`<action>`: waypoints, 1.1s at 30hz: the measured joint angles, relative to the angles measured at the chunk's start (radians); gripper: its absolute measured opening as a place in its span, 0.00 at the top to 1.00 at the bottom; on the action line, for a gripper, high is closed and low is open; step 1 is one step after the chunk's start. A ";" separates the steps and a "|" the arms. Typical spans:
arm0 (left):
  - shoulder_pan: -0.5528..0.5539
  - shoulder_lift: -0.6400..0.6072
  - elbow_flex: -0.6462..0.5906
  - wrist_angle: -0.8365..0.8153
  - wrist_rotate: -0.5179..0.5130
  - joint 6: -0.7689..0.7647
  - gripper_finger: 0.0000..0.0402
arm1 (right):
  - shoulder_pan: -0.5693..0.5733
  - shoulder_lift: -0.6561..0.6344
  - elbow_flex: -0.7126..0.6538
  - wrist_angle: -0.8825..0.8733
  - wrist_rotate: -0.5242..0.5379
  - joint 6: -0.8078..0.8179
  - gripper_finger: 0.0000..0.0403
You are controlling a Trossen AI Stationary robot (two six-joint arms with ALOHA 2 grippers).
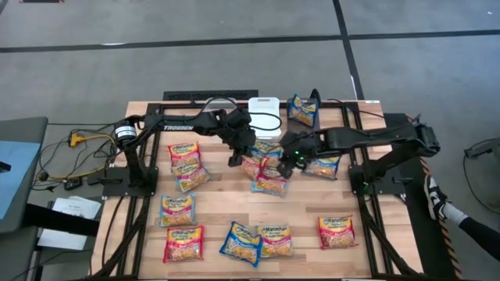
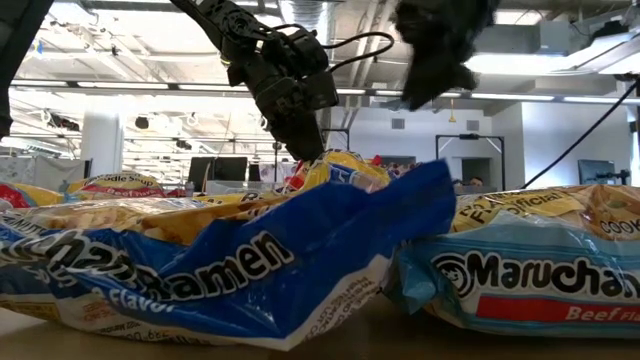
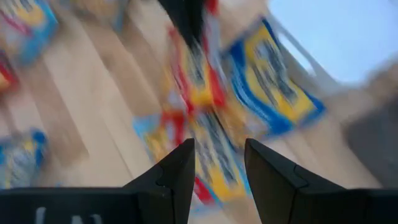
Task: Sort Maruchan noodles
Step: Put the red noodle pack into the white bin
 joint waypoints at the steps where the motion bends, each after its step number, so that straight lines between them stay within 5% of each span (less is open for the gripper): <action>1: 0.000 0.000 0.000 0.001 0.000 0.000 1.00 | -0.008 0.005 -0.006 0.005 -0.004 -0.003 0.59; 14: -0.002 0.000 0.006 0.028 0.000 -0.009 1.00 | -0.084 0.096 -0.006 0.123 -0.131 -0.160 0.59; 28: -0.021 0.000 0.006 0.057 0.012 -0.009 1.00 | -0.149 0.140 -0.004 0.136 -0.187 -0.263 0.42; 33: -0.039 0.000 0.006 0.070 -0.003 -0.009 1.00 | -0.172 0.175 -0.003 0.160 -0.299 -0.262 0.42</action>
